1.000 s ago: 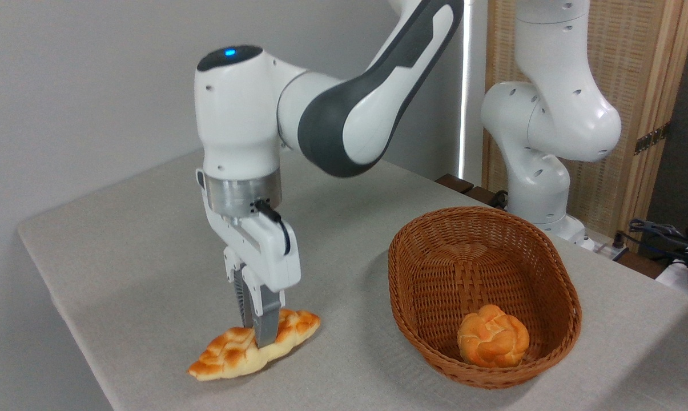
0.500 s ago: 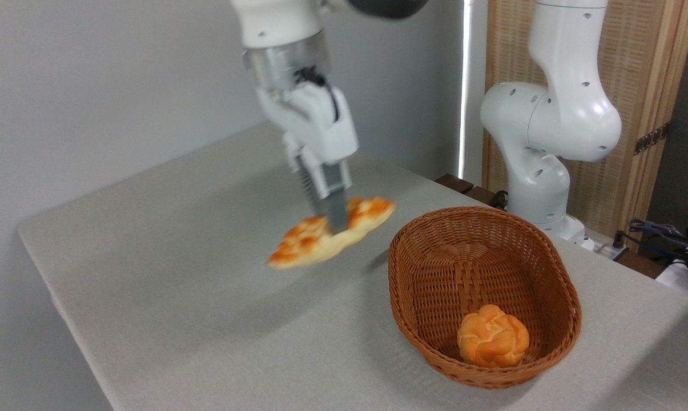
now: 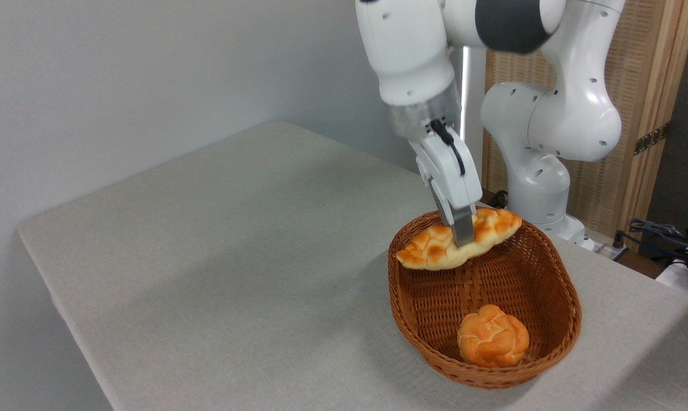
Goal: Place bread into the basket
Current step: 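Lift the braided loaf and carry it over the woven basket, then lower the loaf into the basket beside the round bun and release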
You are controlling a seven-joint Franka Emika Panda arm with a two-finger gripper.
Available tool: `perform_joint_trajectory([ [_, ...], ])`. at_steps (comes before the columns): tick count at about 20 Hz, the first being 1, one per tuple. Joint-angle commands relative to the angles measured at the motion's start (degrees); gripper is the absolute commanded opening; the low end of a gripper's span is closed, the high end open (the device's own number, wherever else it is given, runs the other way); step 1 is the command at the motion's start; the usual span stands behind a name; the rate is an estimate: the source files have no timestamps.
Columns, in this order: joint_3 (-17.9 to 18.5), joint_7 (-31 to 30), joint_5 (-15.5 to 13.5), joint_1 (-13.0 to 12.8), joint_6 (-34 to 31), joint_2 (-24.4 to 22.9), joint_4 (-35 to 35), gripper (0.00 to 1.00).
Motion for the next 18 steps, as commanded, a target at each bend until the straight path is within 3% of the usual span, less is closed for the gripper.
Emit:
perform_joint_trajectory([
  [1, 3.19, 0.66, 1.16, -2.1, 3.32, -0.53, -2.52, 0.45],
  [4, 3.37, 0.49, 1.16, -2.73, 4.38, -0.26, -2.88, 0.86],
  [6, 3.46, 0.49, 1.16, -2.73, 4.38, -0.26, -2.88, 0.98],
  [11, 5.83, 0.75, 1.24, -2.81, 4.38, -0.26, -2.88, 1.0],
  [18, 5.83, 0.14, 0.37, -3.08, 4.03, -0.53, 0.1, 1.0],
])
